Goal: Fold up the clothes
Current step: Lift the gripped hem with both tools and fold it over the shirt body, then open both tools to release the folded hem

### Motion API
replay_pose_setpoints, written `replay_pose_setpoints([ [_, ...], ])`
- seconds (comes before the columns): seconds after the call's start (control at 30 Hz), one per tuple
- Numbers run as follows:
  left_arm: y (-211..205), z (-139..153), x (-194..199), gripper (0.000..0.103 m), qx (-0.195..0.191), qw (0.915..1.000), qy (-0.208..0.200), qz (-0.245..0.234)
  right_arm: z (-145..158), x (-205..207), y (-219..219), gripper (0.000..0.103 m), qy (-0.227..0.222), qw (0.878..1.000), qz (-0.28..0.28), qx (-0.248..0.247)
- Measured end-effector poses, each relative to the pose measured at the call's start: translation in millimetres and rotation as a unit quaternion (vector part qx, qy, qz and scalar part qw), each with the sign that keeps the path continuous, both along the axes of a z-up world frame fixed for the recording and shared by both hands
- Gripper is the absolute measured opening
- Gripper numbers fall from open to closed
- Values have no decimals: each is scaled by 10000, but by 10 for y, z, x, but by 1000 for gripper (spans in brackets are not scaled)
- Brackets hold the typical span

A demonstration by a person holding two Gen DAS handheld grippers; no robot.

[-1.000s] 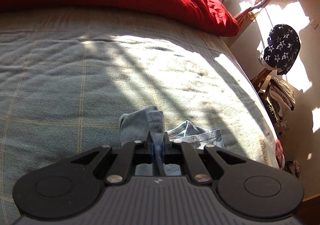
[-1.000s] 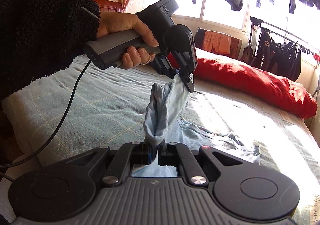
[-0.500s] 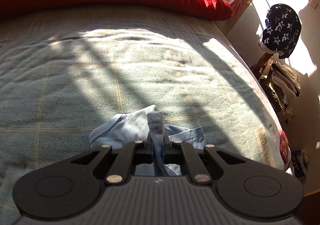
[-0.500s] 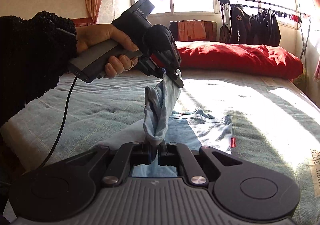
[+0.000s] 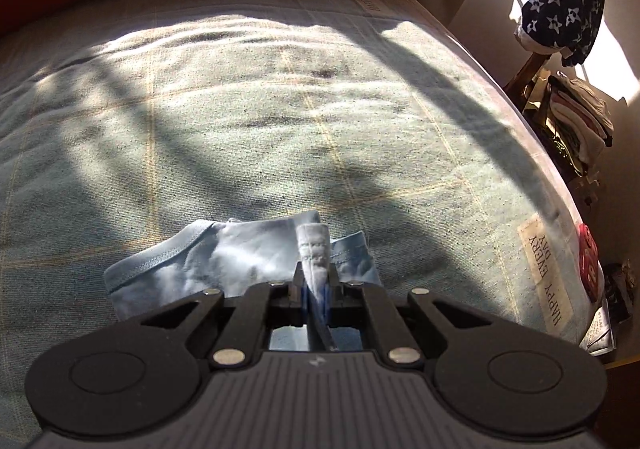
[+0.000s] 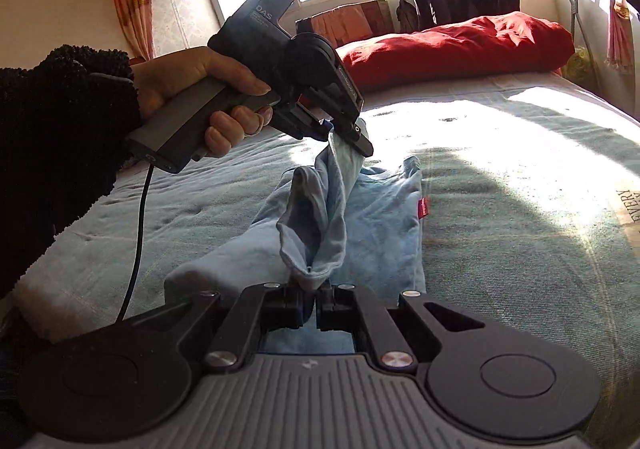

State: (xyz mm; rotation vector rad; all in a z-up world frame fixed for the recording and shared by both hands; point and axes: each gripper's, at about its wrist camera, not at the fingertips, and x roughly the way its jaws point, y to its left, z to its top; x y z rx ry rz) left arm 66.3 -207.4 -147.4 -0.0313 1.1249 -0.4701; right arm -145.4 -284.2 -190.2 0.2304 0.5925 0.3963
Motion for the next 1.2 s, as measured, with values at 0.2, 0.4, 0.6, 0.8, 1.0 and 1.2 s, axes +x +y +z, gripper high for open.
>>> replay_pose_setpoints([
  [0.2,-178,-147,34,5,139,9998,110,-24,-142,58,-155,6,259,9989,-81,373],
  [0.4,-270,-198,50,7,197,9997,142,-43,-265,82,-276,6,465,9963,-145,710],
  [0.6,-389,-206,42,31,-4,9997,156,-162,-298,64,-242,7,545,9962,-97,674],
  [0.8,-410,-83,-70,37,-94,9990,29,-436,-357,54,-279,11,687,9946,-148,765],
  [1.0,-205,98,-513,44,319,9918,-627,-1065,-366,41,-332,12,754,9934,-282,821],
  [1.2,259,203,-1243,55,666,9769,-1237,-1612,-375,29,-384,12,821,9919,-416,877],
])
